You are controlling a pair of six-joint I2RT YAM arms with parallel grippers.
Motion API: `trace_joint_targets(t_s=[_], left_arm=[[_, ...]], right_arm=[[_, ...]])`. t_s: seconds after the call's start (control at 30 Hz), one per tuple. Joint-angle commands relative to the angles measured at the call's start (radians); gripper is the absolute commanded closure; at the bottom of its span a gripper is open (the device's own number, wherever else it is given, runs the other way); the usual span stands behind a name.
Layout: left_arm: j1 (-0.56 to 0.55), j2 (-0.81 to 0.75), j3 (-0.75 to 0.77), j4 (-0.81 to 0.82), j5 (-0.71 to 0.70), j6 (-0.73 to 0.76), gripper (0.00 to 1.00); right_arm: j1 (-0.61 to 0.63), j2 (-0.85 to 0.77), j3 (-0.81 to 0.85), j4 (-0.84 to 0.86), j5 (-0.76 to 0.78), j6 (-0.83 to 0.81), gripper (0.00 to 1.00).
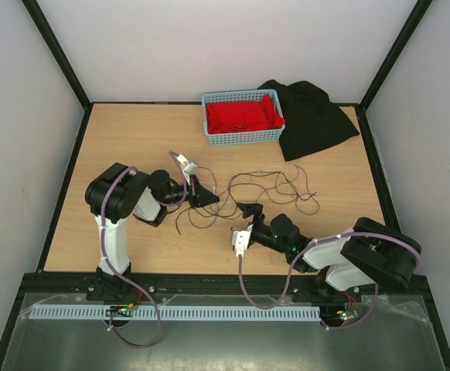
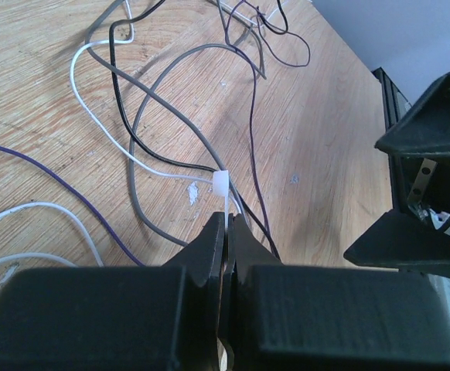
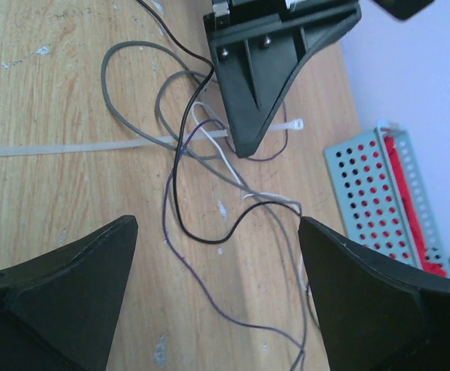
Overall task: Zip-tie the wires
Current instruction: Tie the cable at the center of the board.
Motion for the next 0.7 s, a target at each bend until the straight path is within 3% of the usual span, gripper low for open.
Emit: trace_joint_targets(t_s=[0.0,0.67], left_arm=[[0.007,0.024,0.037,0.003,0.02,-0.079,1.0],[0.004,0.06,0.067,-0.055,0.051,-0.146,1.0]], right_arm=[[0.016,0.014,0.041,-0.031,0.004,-0.146,0.04],[0.058,0.325,0.199,-0.063,-0.005,-0.347,0.1]])
